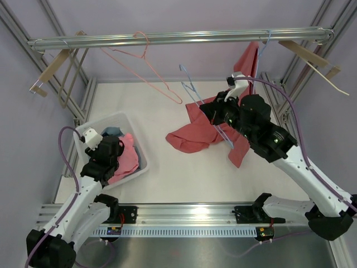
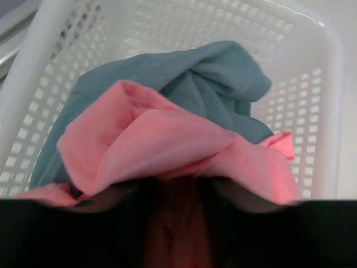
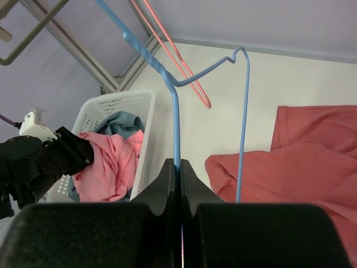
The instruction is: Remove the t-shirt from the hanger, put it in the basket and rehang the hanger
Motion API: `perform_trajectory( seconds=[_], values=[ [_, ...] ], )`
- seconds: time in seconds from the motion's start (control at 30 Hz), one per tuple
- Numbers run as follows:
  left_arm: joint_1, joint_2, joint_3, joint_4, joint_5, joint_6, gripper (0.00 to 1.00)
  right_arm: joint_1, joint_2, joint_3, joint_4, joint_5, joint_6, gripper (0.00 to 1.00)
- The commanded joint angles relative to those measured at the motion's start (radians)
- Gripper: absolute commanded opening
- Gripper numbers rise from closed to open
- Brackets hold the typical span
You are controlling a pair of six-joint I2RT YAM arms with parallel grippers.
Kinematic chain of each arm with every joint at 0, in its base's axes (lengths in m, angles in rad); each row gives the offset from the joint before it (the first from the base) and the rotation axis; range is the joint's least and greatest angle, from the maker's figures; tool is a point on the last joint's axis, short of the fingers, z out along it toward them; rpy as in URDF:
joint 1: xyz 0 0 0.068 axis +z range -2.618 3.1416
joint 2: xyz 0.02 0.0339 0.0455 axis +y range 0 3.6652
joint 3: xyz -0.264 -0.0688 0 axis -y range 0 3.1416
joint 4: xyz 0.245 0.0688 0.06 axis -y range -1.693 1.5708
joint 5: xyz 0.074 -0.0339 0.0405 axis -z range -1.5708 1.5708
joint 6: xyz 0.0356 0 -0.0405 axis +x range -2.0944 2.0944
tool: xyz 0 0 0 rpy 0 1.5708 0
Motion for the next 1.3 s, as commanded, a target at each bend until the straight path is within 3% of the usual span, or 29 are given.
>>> perform_trajectory(
  seconds=[0.0, 0.03, 0.1, 0.4, 0.63, 0.8, 1.03, 1.27],
  values=[
    [0.011, -0.035, 0.064, 0.088, 0.100, -0.006, 0.73, -0.021, 0.060, 0.122, 0.120, 0.010, -0.017, 0.00],
    [0.011, -0.054, 0.079, 0.079, 0.103, 0.004, 0.93, -0.036, 0.096, 0.144, 0.127, 0.007, -0.009, 0.00],
    [0.012, -0.095, 0.096, 0.059, 0.101, 0.004, 0.99, -0.058, 0.122, 0.154, 0.139, 0.010, 0.006, 0.00],
    [0.012, -0.282, 0.198, -0.042, 0.147, 0.087, 0.99, -0.096, 0.225, 0.257, 0.206, -0.013, 0.035, 0.00],
    [0.012, -0.267, 0.213, -0.100, 0.195, 0.083, 0.99, -0.115, 0.306, 0.315, 0.209, -0.027, 0.054, 0.00],
    [0.012, -0.304, 0.244, -0.084, 0.334, 0.092, 0.99, -0.119, 0.392, 0.371, 0.194, -0.042, 0.061, 0.00],
    [0.012, -0.374, 0.414, -0.082, 0.540, 0.149, 0.99, -0.118, 0.406, 0.325, 0.240, -0.050, 0.093, 0.00],
    [0.012, -0.336, 0.549, -0.056, 0.833, 0.092, 0.99, -0.119, 0.421, 0.305, 0.251, -0.024, 0.100, 0.00]
  ],
)
